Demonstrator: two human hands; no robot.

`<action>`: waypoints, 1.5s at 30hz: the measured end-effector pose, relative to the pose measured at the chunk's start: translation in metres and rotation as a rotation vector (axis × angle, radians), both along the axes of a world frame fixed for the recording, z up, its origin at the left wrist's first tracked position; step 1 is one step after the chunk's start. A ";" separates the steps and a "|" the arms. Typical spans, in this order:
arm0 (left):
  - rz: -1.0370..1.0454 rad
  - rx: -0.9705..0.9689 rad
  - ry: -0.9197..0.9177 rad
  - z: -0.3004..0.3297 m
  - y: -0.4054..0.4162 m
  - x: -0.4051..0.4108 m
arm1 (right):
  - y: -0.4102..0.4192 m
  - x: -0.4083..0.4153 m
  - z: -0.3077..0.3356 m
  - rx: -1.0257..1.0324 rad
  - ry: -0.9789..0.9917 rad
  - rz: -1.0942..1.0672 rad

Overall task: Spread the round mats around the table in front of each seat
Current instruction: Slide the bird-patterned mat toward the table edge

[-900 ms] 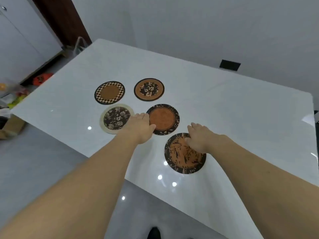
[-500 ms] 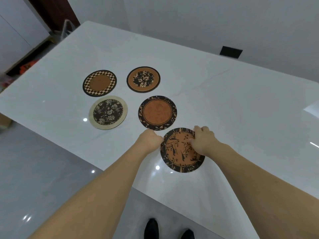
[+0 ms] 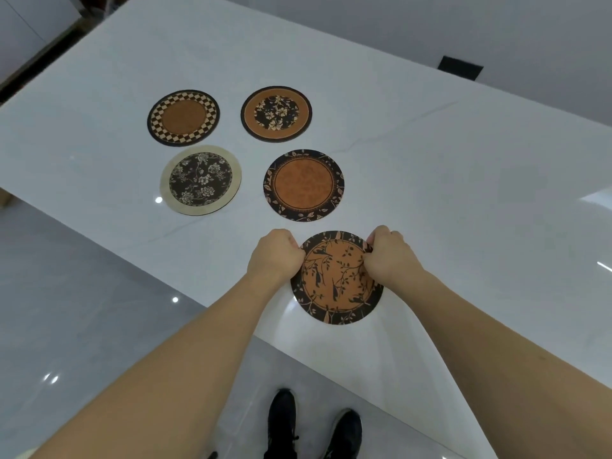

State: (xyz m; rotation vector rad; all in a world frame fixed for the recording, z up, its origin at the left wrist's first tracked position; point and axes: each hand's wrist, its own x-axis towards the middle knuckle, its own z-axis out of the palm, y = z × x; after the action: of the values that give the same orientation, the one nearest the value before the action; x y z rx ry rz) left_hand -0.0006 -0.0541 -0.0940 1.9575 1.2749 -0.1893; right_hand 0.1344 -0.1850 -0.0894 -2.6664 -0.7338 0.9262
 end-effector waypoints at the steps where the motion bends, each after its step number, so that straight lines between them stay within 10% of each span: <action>1: -0.009 0.002 0.003 0.001 0.001 -0.004 | 0.000 -0.003 0.000 0.004 0.000 0.005; 45: -0.085 0.087 -0.118 -0.013 -0.013 -0.087 | -0.009 -0.064 -0.013 0.045 -0.077 0.080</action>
State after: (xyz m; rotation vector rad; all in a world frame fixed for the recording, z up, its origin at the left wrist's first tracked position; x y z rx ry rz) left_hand -0.0872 -0.0667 -0.1069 2.0671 1.1419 -0.0605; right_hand 0.0703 -0.1942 -0.1028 -2.6633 -0.8737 0.8196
